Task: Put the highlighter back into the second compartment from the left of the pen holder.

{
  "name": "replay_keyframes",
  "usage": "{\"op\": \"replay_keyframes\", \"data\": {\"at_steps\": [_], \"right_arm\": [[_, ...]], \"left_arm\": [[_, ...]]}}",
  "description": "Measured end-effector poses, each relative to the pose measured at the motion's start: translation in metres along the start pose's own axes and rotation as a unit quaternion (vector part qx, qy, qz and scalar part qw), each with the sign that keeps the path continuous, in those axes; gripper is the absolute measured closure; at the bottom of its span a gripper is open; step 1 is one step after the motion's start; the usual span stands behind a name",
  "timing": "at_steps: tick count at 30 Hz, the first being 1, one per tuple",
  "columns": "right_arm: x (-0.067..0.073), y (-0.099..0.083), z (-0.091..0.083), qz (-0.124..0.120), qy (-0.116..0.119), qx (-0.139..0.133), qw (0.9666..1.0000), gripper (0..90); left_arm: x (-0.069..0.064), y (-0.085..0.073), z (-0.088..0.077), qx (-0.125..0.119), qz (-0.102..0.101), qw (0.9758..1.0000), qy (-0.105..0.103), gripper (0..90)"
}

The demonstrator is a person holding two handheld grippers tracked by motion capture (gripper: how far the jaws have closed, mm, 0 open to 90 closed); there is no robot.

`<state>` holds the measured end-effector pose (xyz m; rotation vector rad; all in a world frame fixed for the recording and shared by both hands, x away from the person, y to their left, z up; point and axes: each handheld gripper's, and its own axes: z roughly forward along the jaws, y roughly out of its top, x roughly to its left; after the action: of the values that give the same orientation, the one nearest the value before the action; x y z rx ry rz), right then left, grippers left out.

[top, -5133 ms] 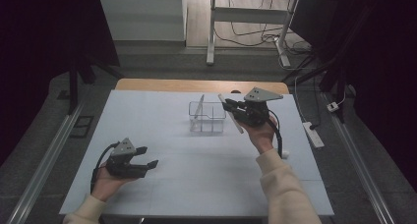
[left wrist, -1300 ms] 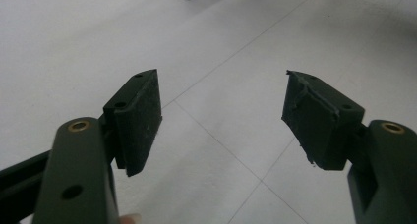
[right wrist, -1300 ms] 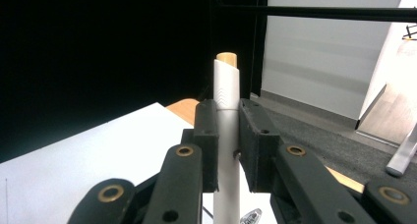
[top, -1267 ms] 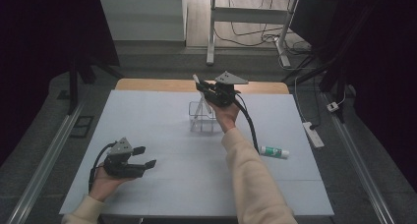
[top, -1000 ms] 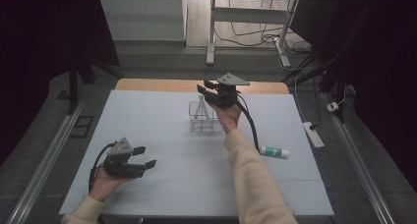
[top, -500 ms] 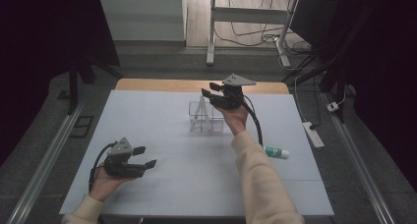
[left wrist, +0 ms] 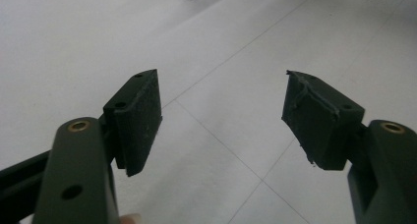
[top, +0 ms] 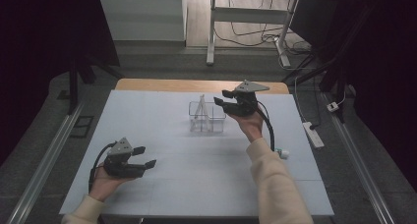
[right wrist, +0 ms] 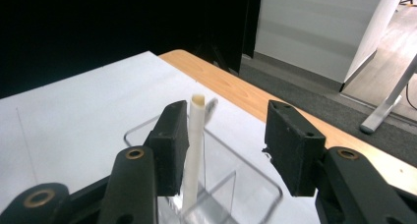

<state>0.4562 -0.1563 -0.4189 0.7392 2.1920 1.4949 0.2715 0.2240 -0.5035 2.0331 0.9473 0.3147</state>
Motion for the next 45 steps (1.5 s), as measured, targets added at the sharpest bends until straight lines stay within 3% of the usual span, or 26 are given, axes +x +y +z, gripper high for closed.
{"op": "replay_keyframes", "data": {"at_steps": [15, 29, 36, 45], "right_arm": [[-0.008, -0.025, -0.042, 0.007, 0.000, 0.015, 0.9999, 49.4], [-0.008, -0.034, -0.072, -0.019, -0.001, 0.046, 0.9987, 46.6], [-0.014, -0.041, -0.093, -0.035, -0.003, 0.076, 0.9965, 45.6], [-0.023, -0.053, -0.109, -0.038, -0.008, 0.101, 0.9941, 44.8]], "left_arm": [[0.000, 0.000, 0.000, 0.001, 0.000, 1.0000, 0.002, 31.0], [0.000, 0.000, 0.000, 0.001, 0.000, 1.0000, 0.004, 31.0], [0.000, 0.000, 0.000, 0.002, 0.001, 1.0000, 0.005, 31.0], [-0.001, 0.000, 0.000, 0.002, 0.001, 1.0000, 0.005, 31.0]]}}
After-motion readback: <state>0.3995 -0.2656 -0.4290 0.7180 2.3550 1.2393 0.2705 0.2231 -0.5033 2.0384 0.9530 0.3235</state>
